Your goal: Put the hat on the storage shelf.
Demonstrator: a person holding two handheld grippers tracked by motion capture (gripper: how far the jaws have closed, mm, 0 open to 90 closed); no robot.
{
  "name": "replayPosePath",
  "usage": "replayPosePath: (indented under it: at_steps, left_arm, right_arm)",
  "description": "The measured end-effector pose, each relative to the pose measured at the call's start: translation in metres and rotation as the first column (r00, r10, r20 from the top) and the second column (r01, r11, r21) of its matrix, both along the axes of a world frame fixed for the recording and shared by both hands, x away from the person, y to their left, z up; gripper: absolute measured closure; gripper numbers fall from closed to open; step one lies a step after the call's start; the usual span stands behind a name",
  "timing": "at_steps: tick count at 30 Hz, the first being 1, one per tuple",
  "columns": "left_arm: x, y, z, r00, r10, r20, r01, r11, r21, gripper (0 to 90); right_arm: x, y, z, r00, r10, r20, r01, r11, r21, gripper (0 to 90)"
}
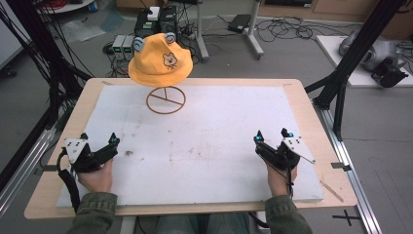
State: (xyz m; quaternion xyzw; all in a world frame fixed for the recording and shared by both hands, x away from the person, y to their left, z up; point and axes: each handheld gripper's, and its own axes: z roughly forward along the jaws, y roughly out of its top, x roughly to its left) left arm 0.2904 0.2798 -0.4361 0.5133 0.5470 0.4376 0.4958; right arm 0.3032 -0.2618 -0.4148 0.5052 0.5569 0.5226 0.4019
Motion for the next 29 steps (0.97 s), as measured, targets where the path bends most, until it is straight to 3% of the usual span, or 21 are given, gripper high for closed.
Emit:
replayPosePath:
  at_steps: [29]
  left_arm:
    - [-0.002,-0.0006,0.0013,1.0,-0.006,0.004,0.006,1.0,0.006,3.6]
  right_arm:
    - [0.0013,-0.0012,-0.0004,0.9999,-0.013,-0.006,0.013,1.0,0.015,12.3]
